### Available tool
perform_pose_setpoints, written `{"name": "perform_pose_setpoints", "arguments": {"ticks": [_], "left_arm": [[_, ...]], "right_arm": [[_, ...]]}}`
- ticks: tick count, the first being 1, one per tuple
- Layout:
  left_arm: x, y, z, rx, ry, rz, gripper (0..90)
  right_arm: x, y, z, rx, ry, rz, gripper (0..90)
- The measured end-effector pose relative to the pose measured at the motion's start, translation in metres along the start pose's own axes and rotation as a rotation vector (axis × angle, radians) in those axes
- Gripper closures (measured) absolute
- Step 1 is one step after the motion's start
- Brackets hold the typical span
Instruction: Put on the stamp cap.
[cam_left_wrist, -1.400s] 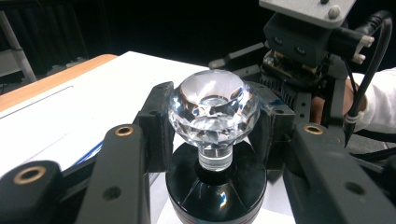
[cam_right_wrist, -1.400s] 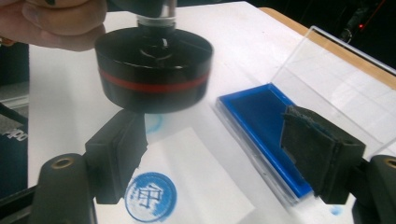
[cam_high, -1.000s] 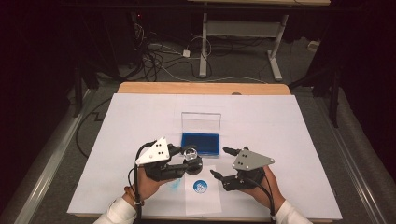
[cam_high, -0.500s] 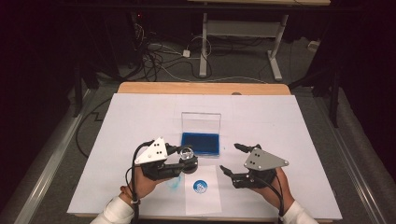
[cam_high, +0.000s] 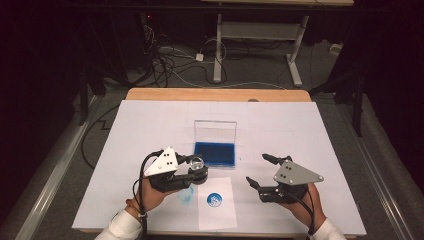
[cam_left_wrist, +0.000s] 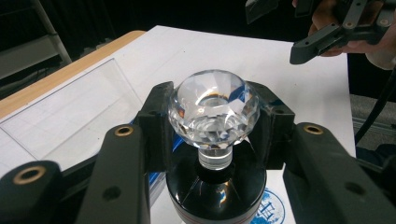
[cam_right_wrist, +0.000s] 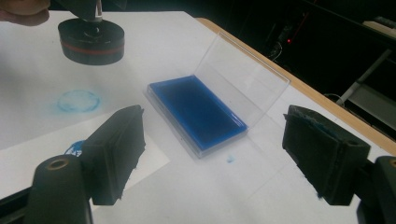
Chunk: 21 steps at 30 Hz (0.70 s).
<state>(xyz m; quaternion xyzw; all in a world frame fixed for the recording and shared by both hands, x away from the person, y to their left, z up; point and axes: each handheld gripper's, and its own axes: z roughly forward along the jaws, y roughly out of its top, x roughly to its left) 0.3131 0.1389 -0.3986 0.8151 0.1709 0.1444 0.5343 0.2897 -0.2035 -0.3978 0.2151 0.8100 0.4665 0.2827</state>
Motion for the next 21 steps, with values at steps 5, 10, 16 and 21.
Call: {"name": "perform_pose_setpoints", "arguments": {"ticks": [5,10,16,21], "left_arm": [[0.003,-0.001,0.0,0.008,0.006,0.01,54.2],[0.007,-0.001,-0.005,0.002,0.027,0.009,54.2],[0.01,0.001,-0.011,-0.004,0.048,0.009,54.2],[0.011,0.001,-0.014,-0.001,0.059,0.011,54.1]], "right_arm": [[-0.002,-0.005,-0.004,0.012,-0.012,-0.004,20.4],[-0.003,-0.012,-0.009,0.007,-0.023,-0.008,20.5],[0.002,-0.016,-0.009,0.01,-0.02,-0.032,20.2],[0.005,-0.02,-0.01,0.018,-0.011,-0.035,20.2]]}}
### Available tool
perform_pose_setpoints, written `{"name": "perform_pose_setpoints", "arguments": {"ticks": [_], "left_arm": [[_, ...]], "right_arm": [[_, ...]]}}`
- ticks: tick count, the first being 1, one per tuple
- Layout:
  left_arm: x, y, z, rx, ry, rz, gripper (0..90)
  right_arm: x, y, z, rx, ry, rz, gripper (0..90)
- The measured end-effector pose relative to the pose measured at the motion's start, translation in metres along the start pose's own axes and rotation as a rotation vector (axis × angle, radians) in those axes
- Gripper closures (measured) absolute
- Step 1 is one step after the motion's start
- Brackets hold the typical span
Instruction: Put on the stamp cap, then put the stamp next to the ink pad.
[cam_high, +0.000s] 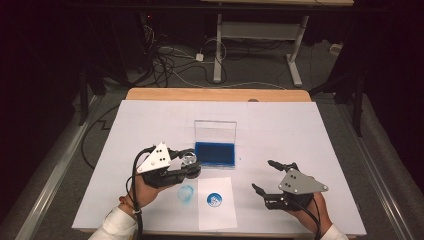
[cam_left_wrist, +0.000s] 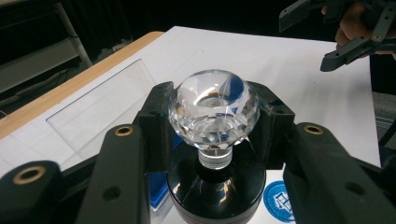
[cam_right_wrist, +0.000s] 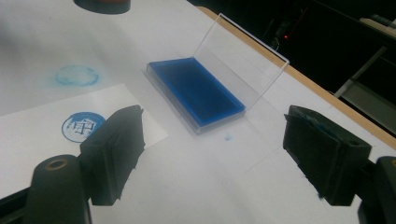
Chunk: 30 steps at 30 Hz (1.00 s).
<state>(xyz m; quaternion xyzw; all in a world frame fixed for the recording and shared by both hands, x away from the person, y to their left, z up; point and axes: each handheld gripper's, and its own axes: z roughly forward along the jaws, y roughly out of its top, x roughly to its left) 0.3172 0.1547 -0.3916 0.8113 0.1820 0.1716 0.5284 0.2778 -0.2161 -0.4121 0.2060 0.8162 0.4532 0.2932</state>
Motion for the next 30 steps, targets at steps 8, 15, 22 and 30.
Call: {"name": "perform_pose_setpoints", "arguments": {"ticks": [8,15,22,30], "left_arm": [[0.006,0.001,-0.004,0.006,0.019,0.0,54.2],[0.011,0.003,-0.006,0.01,0.033,-0.001,54.1],[0.019,0.005,-0.009,0.015,0.05,-0.004,54.1],[0.033,0.002,-0.005,0.056,0.068,-0.02,54.1]], "right_arm": [[0.001,-0.005,-0.007,-0.008,-0.004,0.008,20.3],[0.001,-0.009,-0.014,-0.007,-0.015,0.006,20.3],[0.0,-0.015,-0.02,0.004,-0.021,0.017,20.4],[-0.002,-0.017,-0.021,0.002,-0.017,0.026,20.5]]}}
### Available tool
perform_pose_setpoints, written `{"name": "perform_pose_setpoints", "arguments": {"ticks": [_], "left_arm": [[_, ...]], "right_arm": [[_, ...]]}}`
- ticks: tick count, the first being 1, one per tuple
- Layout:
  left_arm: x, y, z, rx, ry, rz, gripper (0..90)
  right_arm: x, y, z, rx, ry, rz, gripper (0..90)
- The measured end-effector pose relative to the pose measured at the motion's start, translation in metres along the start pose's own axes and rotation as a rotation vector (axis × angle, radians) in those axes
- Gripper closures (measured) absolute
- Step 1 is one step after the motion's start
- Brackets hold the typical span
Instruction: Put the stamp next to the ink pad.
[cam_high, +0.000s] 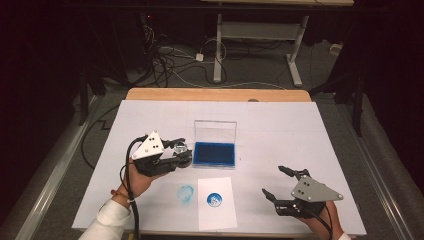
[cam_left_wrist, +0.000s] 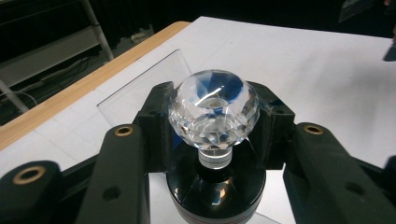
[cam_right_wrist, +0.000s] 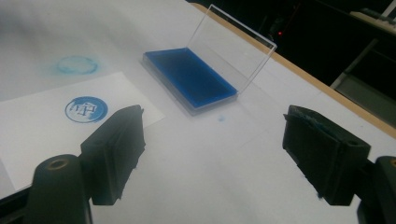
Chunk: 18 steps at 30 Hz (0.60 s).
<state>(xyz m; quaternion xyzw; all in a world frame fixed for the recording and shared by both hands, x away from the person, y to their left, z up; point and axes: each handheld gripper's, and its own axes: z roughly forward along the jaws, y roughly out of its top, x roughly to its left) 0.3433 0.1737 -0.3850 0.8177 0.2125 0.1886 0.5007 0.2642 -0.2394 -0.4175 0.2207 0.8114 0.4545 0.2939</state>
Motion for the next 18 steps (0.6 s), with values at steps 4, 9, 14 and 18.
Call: {"name": "perform_pose_setpoints", "arguments": {"ticks": [4,9,14,18], "left_arm": [[0.008,-0.001,0.003,0.017,0.011,-0.01,54.1],[0.014,-0.002,0.009,0.044,0.023,-0.005,54.1],[0.021,-0.004,0.013,0.053,0.04,-0.014,54.1],[0.028,-0.006,0.018,0.072,0.058,-0.021,54.1]], "right_arm": [[0.001,-0.003,0.003,0.028,0.01,-0.014,20.5],[0.002,-0.001,0.002,0.011,0.004,-0.02,20.8],[0.003,-0.001,0.003,0.01,0.01,-0.019,20.7],[0.004,-0.001,0.004,0.019,0.017,-0.022,21.2]]}}
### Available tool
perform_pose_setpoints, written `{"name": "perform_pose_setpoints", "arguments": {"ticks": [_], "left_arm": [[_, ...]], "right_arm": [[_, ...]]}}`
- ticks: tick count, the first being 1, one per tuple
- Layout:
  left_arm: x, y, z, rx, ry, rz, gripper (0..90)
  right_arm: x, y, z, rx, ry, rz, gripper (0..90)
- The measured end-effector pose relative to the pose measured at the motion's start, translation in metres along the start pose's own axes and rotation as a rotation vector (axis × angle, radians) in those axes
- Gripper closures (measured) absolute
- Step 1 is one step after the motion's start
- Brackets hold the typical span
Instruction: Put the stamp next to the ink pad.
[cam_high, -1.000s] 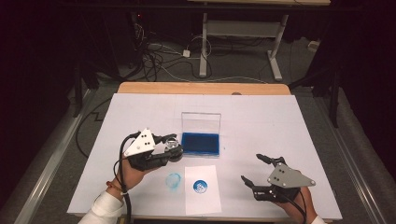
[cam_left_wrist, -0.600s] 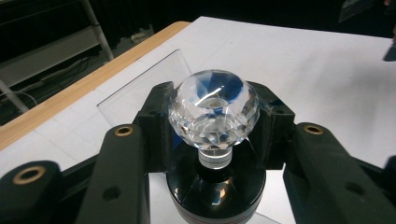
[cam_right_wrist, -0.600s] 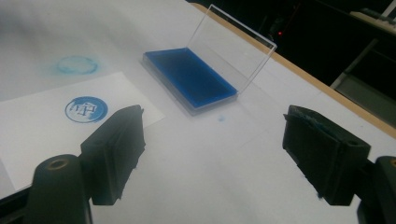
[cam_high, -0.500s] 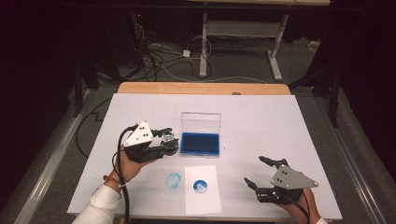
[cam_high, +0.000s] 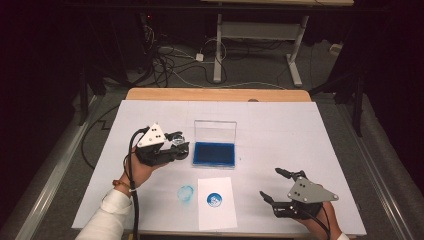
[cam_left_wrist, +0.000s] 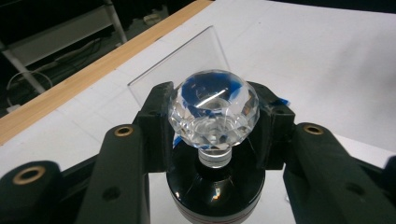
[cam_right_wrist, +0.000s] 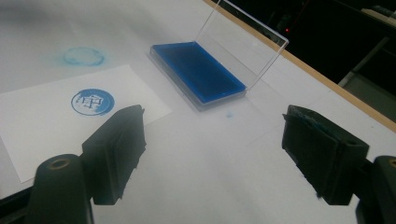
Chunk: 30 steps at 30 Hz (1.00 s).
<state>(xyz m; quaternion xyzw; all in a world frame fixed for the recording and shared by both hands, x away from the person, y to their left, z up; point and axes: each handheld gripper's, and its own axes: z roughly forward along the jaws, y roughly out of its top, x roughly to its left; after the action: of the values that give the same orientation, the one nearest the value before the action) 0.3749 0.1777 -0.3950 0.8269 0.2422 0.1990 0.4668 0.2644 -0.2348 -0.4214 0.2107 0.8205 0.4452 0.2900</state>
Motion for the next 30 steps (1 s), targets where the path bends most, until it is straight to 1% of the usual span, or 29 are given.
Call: {"name": "perform_pose_setpoints", "arguments": {"ticks": [2,6,8,13,15,20,24,30], "left_arm": [[0.003,-0.001,0.003,0.0,0.005,-0.007,54.1],[0.006,-0.002,0.012,0.025,0.004,-0.007,54.0],[0.008,-0.002,0.016,0.043,0.015,-0.005,54.1],[0.014,-0.005,0.026,0.069,0.015,-0.019,54.0],[0.016,-0.006,0.029,0.08,0.028,-0.028,54.0],[0.019,-0.01,0.036,0.091,0.026,-0.047,54.0],[0.02,-0.012,0.041,0.095,0.03,-0.053,53.9],[0.024,-0.019,0.05,0.115,0.04,-0.083,53.8]], "right_arm": [[0.001,0.0,0.001,0.005,0.003,-0.001,21.2],[0.002,0.0,0.002,0.009,0.008,-0.005,21.2],[0.003,0.0,0.003,0.016,0.01,-0.009,21.3],[0.004,0.0,0.003,0.022,0.011,-0.016,21.8],[0.004,-0.001,0.004,0.026,0.013,-0.02,21.8],[0.005,-0.002,0.005,0.036,0.016,-0.03,21.9],[0.005,-0.002,0.006,0.041,0.019,-0.032,21.9],[0.006,-0.002,0.006,0.049,0.025,-0.042,22.0]]}}
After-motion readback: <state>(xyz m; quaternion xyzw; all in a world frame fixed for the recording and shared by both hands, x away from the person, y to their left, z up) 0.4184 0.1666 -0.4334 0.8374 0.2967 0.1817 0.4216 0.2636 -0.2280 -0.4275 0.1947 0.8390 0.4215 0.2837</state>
